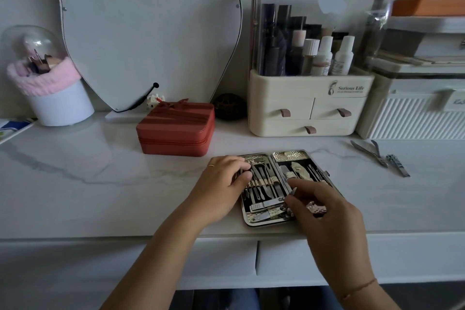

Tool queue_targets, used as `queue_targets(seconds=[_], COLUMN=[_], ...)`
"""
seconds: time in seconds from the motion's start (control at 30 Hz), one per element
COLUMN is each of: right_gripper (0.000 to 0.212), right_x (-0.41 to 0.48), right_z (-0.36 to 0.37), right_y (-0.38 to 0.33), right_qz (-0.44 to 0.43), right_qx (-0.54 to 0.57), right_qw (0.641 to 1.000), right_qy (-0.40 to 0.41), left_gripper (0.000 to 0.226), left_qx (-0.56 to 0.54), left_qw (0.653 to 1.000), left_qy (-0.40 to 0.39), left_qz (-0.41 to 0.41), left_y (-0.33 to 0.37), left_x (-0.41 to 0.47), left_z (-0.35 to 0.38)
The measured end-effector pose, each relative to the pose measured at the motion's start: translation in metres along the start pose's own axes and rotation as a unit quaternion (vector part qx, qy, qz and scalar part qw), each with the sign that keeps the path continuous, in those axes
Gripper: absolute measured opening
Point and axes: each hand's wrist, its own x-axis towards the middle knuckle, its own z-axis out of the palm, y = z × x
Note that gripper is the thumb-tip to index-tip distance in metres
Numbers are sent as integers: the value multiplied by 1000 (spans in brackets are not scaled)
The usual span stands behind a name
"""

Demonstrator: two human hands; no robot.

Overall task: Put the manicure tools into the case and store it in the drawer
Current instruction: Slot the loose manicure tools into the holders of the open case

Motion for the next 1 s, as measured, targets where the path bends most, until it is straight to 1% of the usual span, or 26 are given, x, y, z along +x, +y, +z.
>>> queue_targets(seconds=[0.07, 0.13, 0.27, 0.33, 0.5, 0.6, 0.67, 0.73, 0.8, 0.83, 0.87, 0.9, 0.93, 1.0], right_gripper=[23, 23, 23, 21, 18, 13, 10, 13, 10, 7, 8, 15, 23, 34], right_x=[1, 2, 2, 2, 2, 4, 15, 36, 59, 70, 80, 88, 95, 106], right_z=[3, 5, 13, 16, 12, 0, -17, -42, -68, -80, -91, -102, -111, -122], right_y=[1, 3, 8, 12, 13, 8, 16, 34, 61, 76, 91, 105, 117, 131], right_qz=[-53, -98, -175, -183, -175, -119, -66, -17, 41, 77, 113, 142, 167, 207], right_qx=[-34, -53, -51, -48, -30, 30, 32, -31, -100, -127, -154, -181, -203, -231], right_qw=[998, 994, 981, 978, 979, 987, 995, 999, 994, 988, 980, 971, 964, 951], right_qy=[2, -6, -64, -88, -105, -107, -69, -15, 33, 51, 62, 60, 48, 6], left_gripper=[31, 32, 32, 32, 31, 30, 31, 32, 35, 43, 55, 68, 77, 85], left_qx=[20, 41, 44, 36, 27, 25, 26, 36, 44, 45, 44, 42, 43, 53], left_qw=[1000, 999, 999, 999, 999, 999, 1000, 999, 999, 999, 999, 999, 999, 998], left_qy=[-2, -3, -1, 1, 2, -3, -4, -7, -13, -17, -22, -27, -32, -40], left_qz=[11, 19, 26, 24, 24, 20, 15, 7, 4, 2, 1, 1, 0, 0], left_y=[0, 0, -1, -1, -1, -1, 0, 0, -1, -1, -2, -3, -4, -5], left_x=[0, 0, 0, 0, 0, -1, 0, 0, 1, 0, 0, -1, -1, -1], left_z=[1, 1, 1, 1, 1, 1, 0, 1, 3, 3, 3, 3, 3, 4])
